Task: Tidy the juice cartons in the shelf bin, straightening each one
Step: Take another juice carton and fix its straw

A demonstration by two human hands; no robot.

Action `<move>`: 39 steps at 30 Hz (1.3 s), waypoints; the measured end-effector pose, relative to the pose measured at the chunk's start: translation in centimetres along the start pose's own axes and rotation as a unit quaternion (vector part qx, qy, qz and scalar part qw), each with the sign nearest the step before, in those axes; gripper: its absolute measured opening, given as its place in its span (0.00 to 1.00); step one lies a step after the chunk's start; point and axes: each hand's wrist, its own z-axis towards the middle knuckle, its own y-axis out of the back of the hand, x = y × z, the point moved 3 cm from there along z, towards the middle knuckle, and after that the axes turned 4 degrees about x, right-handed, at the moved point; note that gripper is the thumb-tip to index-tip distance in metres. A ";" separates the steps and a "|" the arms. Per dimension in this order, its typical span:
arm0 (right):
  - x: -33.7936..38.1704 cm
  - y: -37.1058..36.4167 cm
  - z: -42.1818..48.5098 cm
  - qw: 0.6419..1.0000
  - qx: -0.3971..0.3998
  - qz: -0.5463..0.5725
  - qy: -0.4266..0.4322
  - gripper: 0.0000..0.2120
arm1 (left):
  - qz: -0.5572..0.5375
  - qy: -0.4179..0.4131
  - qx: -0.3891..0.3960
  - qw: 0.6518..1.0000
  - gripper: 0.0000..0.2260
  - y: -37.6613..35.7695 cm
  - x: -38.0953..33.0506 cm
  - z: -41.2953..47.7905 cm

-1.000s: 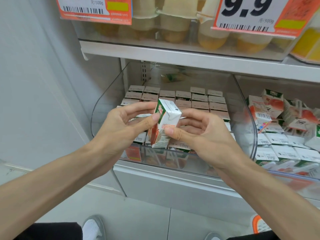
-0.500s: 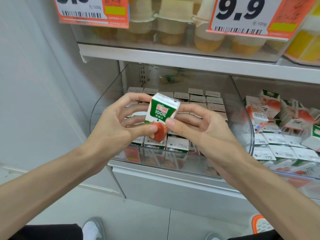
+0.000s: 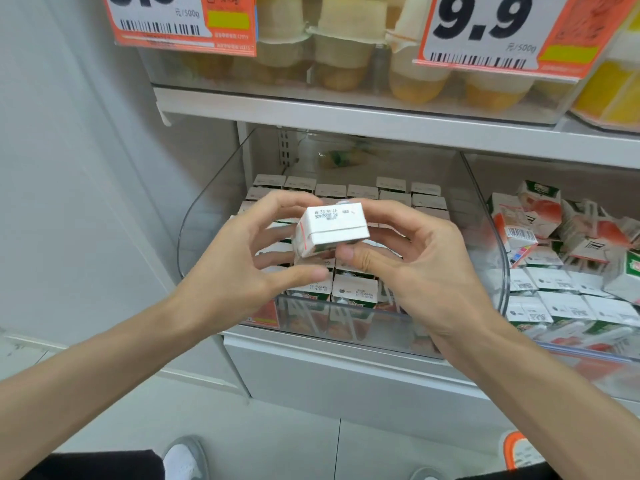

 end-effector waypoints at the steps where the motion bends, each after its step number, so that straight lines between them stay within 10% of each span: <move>1: 0.0 0.1 0.0 1.000 0.000 -0.006 -0.008 0.20 | 0.006 0.004 0.020 1.000 0.30 -0.1 0.1 0.0; 18: 0.8 0.4 -0.4 0.993 0.083 0.057 -0.063 0.24 | 0.044 0.021 0.027 0.998 0.31 -0.1 0.1 0.0; 27: 1.0 0.6 -0.5 0.996 0.017 -0.074 -0.042 0.25 | 0.105 0.015 -0.067 0.992 0.25 -0.1 0.6 0.2; 39: 2.5 7.9 -2.2 0.951 0.049 -0.305 0.016 0.15 | 0.106 -0.059 0.049 0.991 0.22 -4.5 0.0 2.3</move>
